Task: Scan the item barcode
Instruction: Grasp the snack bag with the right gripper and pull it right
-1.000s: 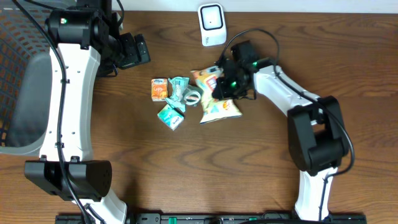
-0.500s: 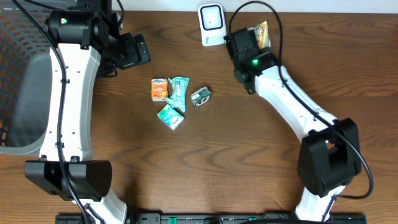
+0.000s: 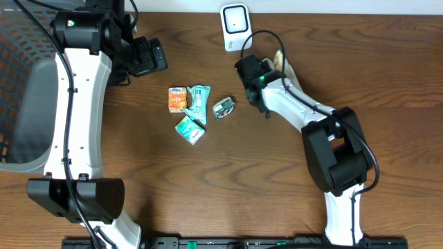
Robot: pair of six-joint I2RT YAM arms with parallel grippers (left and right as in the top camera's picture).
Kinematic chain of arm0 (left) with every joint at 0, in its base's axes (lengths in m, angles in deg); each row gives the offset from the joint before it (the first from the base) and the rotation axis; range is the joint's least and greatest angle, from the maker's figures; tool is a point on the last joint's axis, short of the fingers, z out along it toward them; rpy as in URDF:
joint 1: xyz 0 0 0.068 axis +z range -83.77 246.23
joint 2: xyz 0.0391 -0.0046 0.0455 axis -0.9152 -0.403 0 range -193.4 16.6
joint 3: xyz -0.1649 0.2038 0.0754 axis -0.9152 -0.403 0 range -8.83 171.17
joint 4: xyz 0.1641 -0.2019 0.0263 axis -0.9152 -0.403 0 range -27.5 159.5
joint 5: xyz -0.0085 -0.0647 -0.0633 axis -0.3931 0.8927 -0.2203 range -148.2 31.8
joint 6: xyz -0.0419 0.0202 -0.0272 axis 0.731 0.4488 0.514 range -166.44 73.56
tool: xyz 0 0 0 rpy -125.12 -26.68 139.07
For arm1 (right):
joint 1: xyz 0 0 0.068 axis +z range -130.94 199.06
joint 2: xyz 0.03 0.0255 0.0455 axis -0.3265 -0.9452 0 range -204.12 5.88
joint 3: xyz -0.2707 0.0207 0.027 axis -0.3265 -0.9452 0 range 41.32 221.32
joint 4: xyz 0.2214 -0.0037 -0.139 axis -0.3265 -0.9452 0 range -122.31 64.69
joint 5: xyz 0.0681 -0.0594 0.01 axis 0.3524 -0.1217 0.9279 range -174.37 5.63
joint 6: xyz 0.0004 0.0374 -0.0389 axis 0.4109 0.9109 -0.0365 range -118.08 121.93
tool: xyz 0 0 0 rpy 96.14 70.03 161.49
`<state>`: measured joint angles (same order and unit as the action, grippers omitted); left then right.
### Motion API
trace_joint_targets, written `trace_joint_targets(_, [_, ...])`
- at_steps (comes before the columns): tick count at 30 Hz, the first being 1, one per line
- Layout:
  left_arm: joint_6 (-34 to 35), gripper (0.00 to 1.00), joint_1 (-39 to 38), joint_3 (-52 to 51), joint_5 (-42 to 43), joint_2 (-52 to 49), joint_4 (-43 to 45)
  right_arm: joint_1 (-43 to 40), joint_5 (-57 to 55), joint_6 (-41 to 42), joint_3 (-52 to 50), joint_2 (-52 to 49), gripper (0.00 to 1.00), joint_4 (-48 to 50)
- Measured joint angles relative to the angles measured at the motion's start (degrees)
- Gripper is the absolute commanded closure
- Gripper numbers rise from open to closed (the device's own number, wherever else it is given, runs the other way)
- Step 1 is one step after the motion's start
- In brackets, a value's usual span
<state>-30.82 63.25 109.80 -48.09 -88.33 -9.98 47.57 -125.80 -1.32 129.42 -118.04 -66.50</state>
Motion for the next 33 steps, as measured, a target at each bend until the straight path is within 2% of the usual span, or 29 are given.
trace_joint_targets(1, [0.0, 0.02, 0.0, 0.0, 0.0, 0.0, 0.0, 1.0, 2.1, 0.2, 0.0, 0.1, 0.35, -0.6])
trace_joint_targets(2, [0.0, 0.02, 0.0, 0.0, 0.0, 0.0, 0.0, 1.7, 3.3, 0.7, 0.0, 0.3, 0.33, -1.0])
trace_joint_targets(5, [0.0, 0.02, 0.0, 0.0, 0.0, 0.0, 0.0, 3.5, 7.8, 1.1, 0.2, 1.1, 0.30, -1.9])
trace_joint_targets(10, [0.0, 0.02, 0.0, 0.0, 0.0, 0.0, 0.0, 5.7, 14.1, 2.1, 3.1, 4.8, 0.34, -5.2])
trace_joint_targets(12, [0.0, 0.02, 0.0, 0.0, 0.0, 0.0, 0.0, 5.4, 15.2, 2.8, 5.4, 7.1, 0.40, -6.3])
trace_joint_targets(15, [0.0, 0.02, 0.0, 0.0, 0.0, 0.0, 0.0, 3.4, 17.7, 3.8, 8.6, 10.8, 0.79, -6.9])
trace_joint_targets(16, [0.0, 0.02, 0.0, 0.0, 0.0, 0.0, 0.0, 2.4, 18.6, 3.7, 9.3, 11.9, 0.90, -6.8])
trace_joint_targets(17, [0.0, 0.02, 0.0, 0.0, 0.0, 0.0, 0.0, 1.2, 20.1, 3.9, 9.8, 12.9, 0.95, -7.0])
trace_joint_targets(19, [0.0, 0.02, 0.0, 0.0, 0.0, 0.0, 0.0, -1.5, 23.1, 4.2, 10.4, 14.1, 0.98, -7.6])
trace_joint_targets(24, [0.0, 0.02, 0.0, 0.0, 0.0, 0.0, 0.0, -7.7, 34.2, 4.5, 10.0, 12.8, 0.99, -11.9])
trace_joint_targets(33, [0.0, 0.02, 0.0, 0.0, 0.0, 0.0, 0.0, -7.7, 42.1, 4.5, 3.3, 3.1, 0.99, -17.8])
